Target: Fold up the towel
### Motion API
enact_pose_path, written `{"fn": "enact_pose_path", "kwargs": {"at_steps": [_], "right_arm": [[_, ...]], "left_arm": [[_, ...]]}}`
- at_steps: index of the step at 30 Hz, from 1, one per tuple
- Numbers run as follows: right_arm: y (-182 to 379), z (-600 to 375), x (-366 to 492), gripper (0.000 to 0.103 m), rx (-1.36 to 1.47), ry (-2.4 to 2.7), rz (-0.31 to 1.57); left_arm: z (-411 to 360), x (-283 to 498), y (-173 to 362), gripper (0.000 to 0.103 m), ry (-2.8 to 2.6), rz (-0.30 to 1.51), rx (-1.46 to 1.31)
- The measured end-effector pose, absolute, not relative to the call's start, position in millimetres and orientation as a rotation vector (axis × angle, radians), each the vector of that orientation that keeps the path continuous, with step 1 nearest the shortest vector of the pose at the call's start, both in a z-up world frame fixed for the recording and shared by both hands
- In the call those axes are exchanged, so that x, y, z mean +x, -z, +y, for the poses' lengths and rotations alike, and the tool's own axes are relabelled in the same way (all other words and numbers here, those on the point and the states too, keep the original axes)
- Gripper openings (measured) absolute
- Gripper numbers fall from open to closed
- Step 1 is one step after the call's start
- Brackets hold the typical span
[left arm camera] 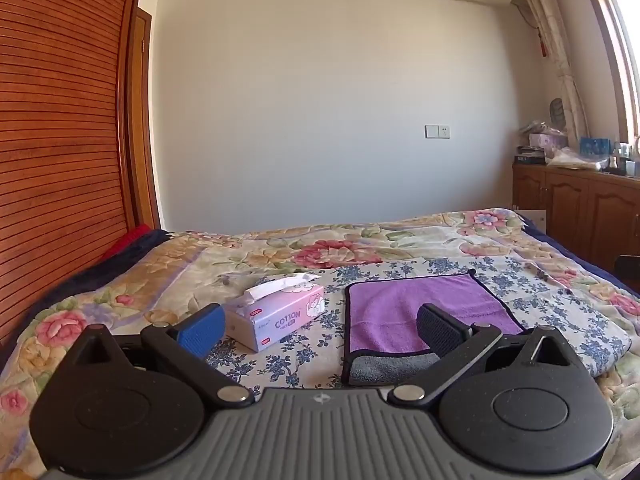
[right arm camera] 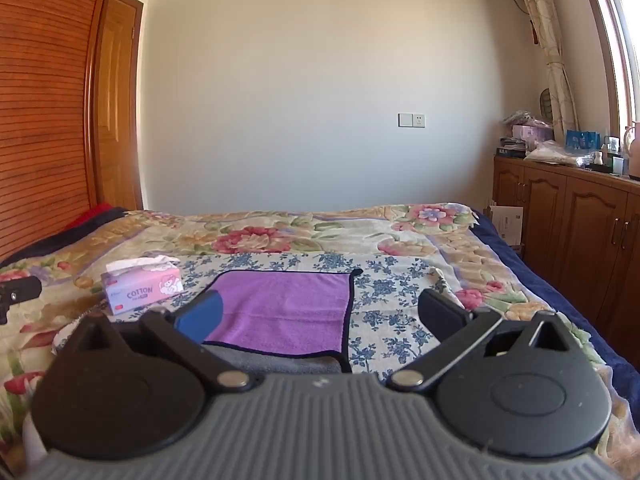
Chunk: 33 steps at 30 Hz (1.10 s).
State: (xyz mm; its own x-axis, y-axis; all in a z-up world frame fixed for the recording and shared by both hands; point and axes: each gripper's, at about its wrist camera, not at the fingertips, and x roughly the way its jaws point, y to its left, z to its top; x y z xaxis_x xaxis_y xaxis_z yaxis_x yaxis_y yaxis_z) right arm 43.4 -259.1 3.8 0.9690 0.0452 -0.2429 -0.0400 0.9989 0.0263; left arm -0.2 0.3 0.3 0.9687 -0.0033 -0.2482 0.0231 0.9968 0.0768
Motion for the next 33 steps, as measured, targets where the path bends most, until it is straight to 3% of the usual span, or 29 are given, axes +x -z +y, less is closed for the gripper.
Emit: {"fn": "enact_pose_path", "kwargs": {"at_steps": [33], "right_arm": [[-4.7,-258.5,43.0,0.103,0.02,-0.044,0.247]], "left_arm": [[-0.6,-0.2,-0.2,0.103,0.009,0.252,0.087]]}}
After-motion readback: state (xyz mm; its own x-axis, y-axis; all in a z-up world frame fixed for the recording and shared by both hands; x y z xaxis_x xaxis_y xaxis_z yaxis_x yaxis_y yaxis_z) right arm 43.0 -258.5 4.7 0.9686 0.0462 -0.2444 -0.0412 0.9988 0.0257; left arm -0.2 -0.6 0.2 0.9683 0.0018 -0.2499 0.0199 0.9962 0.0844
